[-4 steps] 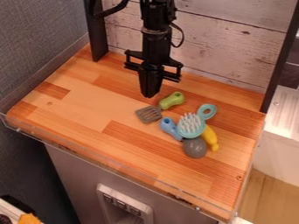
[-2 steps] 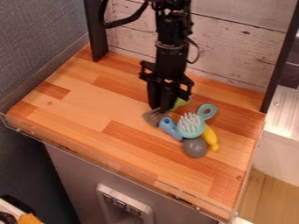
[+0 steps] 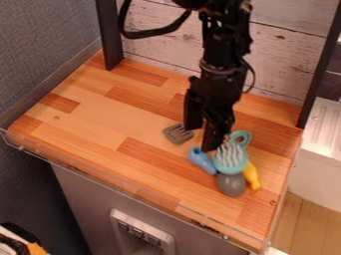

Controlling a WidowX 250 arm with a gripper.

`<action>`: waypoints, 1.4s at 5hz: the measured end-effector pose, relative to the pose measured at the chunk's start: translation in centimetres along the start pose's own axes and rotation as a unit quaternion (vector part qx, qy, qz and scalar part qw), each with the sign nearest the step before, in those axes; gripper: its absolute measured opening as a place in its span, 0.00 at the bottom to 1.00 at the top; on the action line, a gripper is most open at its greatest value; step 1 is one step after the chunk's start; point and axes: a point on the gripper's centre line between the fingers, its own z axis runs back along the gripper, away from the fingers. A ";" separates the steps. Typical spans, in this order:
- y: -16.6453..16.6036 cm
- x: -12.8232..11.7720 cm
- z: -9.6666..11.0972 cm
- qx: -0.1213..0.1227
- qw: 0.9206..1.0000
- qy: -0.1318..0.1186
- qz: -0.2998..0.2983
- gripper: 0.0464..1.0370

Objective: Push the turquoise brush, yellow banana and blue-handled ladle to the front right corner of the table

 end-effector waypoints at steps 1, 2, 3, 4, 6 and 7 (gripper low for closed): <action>-1.5 0.5 0.3 0.009 0.996 -0.014 -0.086 0.96; -2.9 1.1 0.6 0.004 0.994 -0.023 -0.105 0.96; -3.3 1.4 1.0 0.006 0.998 -0.029 -0.054 0.96; -3.1 1.6 1.0 0.011 0.999 -0.036 0.032 0.96; -2.6 2.2 0.4 0.035 0.989 -0.045 0.135 0.96; -2.4 2.3 0.0 0.043 0.992 -0.042 0.109 0.96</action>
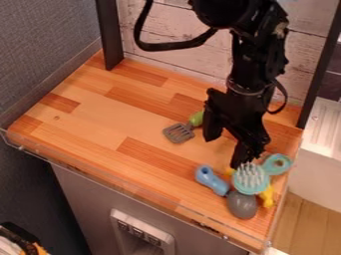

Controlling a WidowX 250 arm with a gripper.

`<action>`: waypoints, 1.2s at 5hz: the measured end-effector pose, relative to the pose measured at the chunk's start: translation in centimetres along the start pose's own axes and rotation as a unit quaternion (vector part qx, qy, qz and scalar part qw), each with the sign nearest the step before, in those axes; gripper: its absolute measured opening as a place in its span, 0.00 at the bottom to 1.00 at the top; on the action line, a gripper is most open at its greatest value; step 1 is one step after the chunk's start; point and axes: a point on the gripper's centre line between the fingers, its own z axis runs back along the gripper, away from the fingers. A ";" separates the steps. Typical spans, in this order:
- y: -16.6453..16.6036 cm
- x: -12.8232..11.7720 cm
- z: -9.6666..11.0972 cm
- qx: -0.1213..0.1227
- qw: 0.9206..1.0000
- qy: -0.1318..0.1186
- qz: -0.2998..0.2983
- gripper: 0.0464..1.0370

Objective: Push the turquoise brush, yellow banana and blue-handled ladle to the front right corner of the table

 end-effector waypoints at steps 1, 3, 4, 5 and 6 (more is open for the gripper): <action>0.2 0.1 -0.9 0.006 0.998 0.005 -0.063 0.96; 0.4 0.8 -2.3 0.019 0.988 0.028 -0.153 0.96; 0.7 1.3 -2.3 0.024 0.988 0.042 -0.148 0.89; 0.7 1.5 -2.4 0.022 0.992 0.054 -0.115 0.61; 0.9 1.9 -2.5 0.013 0.996 0.057 -0.067 0.32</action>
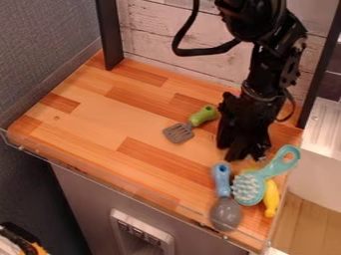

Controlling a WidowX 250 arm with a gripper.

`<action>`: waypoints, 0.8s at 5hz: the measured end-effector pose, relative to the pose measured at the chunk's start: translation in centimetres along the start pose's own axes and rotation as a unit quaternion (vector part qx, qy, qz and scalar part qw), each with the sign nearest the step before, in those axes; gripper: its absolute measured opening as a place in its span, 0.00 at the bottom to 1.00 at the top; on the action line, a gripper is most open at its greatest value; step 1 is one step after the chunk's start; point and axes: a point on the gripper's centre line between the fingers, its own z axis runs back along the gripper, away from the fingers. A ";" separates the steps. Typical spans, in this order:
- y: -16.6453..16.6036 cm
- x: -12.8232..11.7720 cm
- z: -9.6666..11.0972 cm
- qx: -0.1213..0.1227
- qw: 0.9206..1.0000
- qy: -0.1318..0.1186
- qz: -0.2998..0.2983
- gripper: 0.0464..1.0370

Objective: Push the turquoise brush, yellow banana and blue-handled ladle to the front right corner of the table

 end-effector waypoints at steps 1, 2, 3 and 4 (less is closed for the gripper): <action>0.7 -0.1 -0.1 -0.012 0.999 0.005 0.034 0.11; 0.9 -0.1 -0.1 -0.017 0.999 0.003 0.042 0.02; 0.7 -0.5 -0.3 -0.018 1.000 0.000 0.024 0.01; 0.5 -0.8 -0.3 -0.018 1.000 0.004 -0.005 0.01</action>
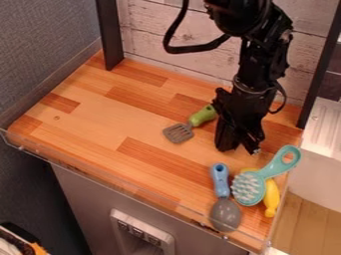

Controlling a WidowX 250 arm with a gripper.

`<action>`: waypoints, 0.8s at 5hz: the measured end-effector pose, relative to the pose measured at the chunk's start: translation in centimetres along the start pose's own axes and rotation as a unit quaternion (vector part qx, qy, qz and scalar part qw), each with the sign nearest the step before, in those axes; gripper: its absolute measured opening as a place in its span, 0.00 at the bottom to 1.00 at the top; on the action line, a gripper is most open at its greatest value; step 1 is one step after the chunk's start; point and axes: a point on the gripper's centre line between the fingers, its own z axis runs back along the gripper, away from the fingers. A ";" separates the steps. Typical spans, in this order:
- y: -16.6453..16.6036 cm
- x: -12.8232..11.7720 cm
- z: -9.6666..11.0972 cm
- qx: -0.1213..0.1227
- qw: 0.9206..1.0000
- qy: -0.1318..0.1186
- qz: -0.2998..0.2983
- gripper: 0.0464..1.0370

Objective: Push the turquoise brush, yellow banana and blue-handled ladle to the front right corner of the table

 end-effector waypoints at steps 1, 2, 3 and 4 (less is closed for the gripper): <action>-0.6 -0.8 0.5 -0.023 0.999 0.035 0.026 0.01; -0.3 -0.9 4.6 -0.040 0.994 0.035 0.101 0.01; 0.5 -1.7 7.9 -0.058 0.976 0.036 0.208 0.01; 0.3 -2.3 10.0 -0.066 0.947 0.033 0.314 0.01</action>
